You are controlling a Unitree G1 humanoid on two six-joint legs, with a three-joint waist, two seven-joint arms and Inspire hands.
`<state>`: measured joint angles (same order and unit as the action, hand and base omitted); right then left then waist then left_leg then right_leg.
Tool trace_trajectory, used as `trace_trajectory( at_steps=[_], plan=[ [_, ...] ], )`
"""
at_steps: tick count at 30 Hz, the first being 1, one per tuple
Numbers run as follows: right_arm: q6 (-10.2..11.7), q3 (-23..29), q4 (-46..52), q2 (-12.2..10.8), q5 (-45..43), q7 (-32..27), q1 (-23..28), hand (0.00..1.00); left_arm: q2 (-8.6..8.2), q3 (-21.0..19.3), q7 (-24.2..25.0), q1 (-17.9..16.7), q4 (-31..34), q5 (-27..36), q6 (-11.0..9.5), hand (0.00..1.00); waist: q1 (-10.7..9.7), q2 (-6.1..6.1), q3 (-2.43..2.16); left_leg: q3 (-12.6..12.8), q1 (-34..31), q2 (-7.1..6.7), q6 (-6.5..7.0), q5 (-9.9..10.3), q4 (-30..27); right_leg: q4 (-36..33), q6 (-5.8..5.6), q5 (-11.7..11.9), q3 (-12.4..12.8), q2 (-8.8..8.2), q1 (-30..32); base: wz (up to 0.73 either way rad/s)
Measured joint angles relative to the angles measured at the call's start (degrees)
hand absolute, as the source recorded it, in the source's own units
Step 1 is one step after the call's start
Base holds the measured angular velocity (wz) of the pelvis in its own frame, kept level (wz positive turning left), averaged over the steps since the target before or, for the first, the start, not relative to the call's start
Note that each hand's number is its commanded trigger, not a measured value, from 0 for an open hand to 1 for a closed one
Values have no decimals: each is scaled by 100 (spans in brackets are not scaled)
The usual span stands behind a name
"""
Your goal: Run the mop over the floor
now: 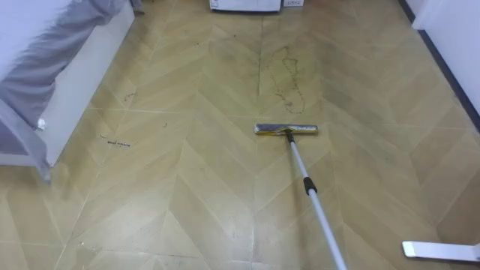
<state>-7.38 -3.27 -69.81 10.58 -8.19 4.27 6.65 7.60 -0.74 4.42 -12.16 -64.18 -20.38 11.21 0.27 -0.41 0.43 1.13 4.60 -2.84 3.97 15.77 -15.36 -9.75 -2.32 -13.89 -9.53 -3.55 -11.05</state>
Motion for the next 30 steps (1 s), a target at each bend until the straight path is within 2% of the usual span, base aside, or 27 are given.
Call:
trace_trajectory(
  at_steps=[12,15,18,22,23,27,28,30],
  plan=[
    [-9,-13,-18,22,46,6,12,100,-3,43,0,42,3,14,-27,0,-7,31,2,-1,-63,5,-4,5,-2,-19,0,0,-19,2,27,0],
    [-25,-9,4,25,137,6,-14,100,-1,40,-2,124,3,3,3,0,-2,32,-9,3,-240,6,-5,3,-52,-31,0,0,-52,-1,172,0],
    [-26,-8,-3,38,168,4,-85,100,0,43,-4,239,4,-6,22,0,0,25,-39,26,-501,21,-4,3,-229,-141,1,0,-43,5,424,0],
    [-20,-9,-60,33,307,-50,-159,100,1,110,-57,382,1,-6,19,0,-2,35,-38,13,-818,27,-2,1,-368,-204,6,3,-68,5,697,1],
    [-19,-11,-75,34,336,-53,-169,100,0,122,-57,392,2,-8,16,0,-2,51,-47,11,-845,27,-1,1,-373,-203,9,5,-71,5,719,3],
    [-21,-13,-150,11,377,-173,-177,100,-4,276,-130,375,4,-13,46,0,-3,82,-29,-26,-1059,39,-1,2,-360,-254,17,9,-73,13,940,0],
    [-22,-12,-153,14,375,-204,-178,100,-7,337,-149,383,4,-12,53,0,-8,106,-49,-26,-1153,42,-1,0,-373,-314,17,9,-77,12,1057,0],
    [-24,-5,-201,19,341,-238,-178,100,-13,339,-160,377,-21,-12,54,0,-8,110,-42,-3,-1258,38,2,-2,-437,-324,17,9,-76,11,1176,0]
  ],
)
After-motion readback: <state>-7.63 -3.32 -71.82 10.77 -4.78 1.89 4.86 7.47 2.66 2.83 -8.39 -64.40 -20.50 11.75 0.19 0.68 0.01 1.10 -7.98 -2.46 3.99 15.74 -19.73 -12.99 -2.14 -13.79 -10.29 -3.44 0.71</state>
